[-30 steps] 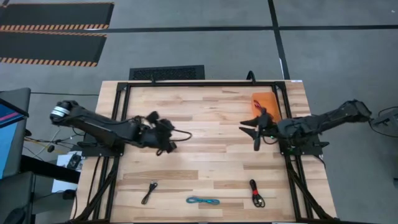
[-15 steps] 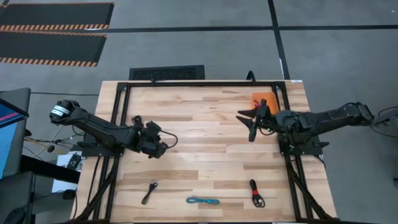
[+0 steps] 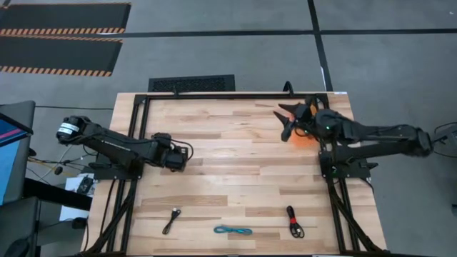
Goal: Pick and place USB-C Cables
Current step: Put the top black charger cable into the orange bin
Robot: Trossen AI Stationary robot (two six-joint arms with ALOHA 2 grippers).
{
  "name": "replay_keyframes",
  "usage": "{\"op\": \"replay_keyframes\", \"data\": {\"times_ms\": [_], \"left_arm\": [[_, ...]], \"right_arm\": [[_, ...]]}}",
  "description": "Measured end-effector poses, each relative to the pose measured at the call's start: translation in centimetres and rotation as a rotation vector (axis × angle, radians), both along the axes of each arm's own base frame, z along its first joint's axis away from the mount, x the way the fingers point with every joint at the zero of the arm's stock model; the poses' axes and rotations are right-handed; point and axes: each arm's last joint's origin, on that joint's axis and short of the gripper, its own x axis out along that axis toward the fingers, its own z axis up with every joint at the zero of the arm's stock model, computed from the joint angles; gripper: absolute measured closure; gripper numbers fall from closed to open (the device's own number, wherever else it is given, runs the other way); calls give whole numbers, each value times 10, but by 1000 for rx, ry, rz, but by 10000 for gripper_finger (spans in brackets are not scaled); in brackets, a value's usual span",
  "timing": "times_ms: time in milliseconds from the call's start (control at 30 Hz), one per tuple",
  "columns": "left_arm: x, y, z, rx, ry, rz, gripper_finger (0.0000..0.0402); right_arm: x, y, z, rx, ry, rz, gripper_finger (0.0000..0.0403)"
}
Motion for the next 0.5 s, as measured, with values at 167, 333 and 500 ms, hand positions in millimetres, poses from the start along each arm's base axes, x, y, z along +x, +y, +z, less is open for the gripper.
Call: {"op": "replay_keyframes", "data": {"times_ms": [167,333,500], "left_arm": [[-2,1,0,6,-2,53,153],[-7,2,-9,33,-37,125,152],[-17,3,-41,3,-73,140,152]], "right_arm": [[6,-9,-10,38,62,20,206],[8,-10,-18,84,106,18,205],[3,-1,-22,125,148,49,206]]}}
